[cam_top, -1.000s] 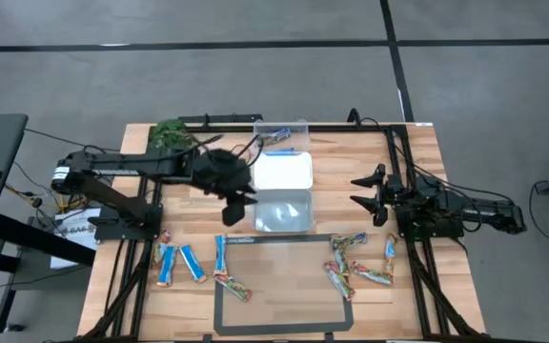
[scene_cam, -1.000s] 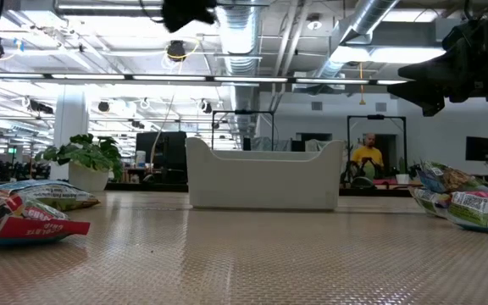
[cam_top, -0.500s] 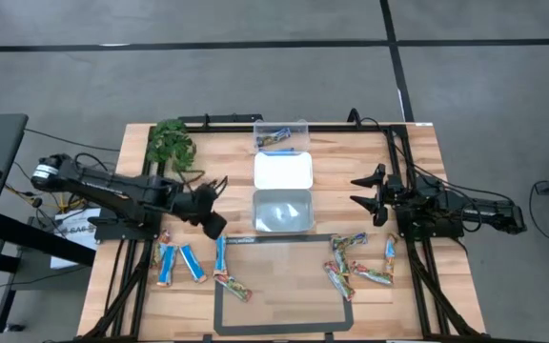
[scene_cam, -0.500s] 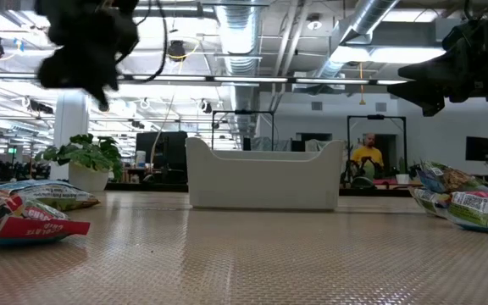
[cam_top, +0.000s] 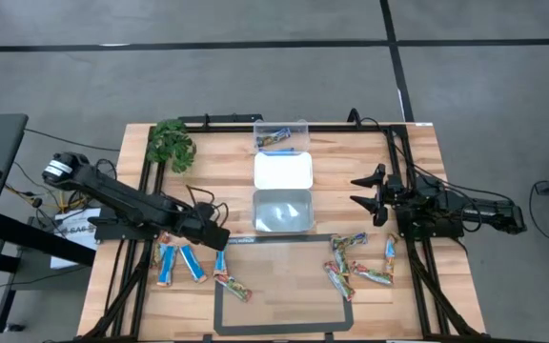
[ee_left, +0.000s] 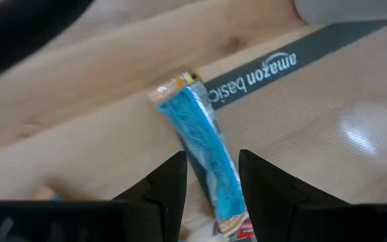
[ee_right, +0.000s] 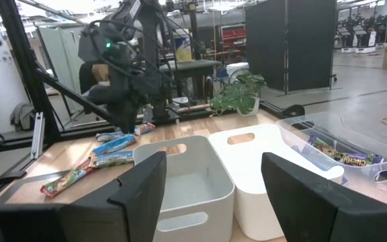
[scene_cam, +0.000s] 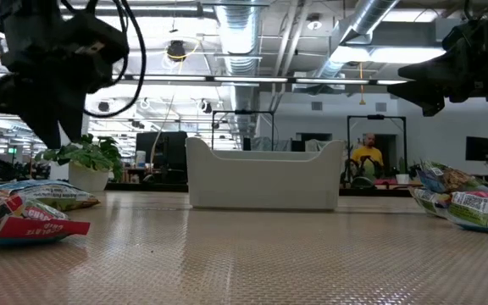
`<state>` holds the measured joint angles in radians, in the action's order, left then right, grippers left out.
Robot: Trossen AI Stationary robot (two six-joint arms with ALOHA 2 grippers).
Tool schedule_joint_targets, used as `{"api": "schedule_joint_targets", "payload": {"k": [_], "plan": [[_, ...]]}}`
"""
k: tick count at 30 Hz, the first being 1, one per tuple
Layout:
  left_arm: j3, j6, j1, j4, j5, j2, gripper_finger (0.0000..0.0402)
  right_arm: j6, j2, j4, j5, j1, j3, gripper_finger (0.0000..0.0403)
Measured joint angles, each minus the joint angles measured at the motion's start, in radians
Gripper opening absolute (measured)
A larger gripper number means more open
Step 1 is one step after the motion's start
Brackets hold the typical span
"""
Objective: Pick and place Granola Bars by type
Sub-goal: Put the orange granola bar into the gray bin
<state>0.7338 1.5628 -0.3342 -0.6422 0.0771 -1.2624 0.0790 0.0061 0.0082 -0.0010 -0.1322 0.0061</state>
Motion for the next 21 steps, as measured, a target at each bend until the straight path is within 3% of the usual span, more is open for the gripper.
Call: {"api": "schedule_joint_targets", "payload": {"k": [10, 21], "plan": [[0.0, 0.002, 0.001, 0.136, -0.144, -0.205, 0.0128, 0.0, 0.0, 0.0, 0.0, 0.0, 0.0, 0.024], [0.003, -0.008, 0.016, 0.245, -0.189, -0.303, 0.0128, 0.0, 0.0, 0.0, 0.0, 0.0, 0.0, 0.024]]}}
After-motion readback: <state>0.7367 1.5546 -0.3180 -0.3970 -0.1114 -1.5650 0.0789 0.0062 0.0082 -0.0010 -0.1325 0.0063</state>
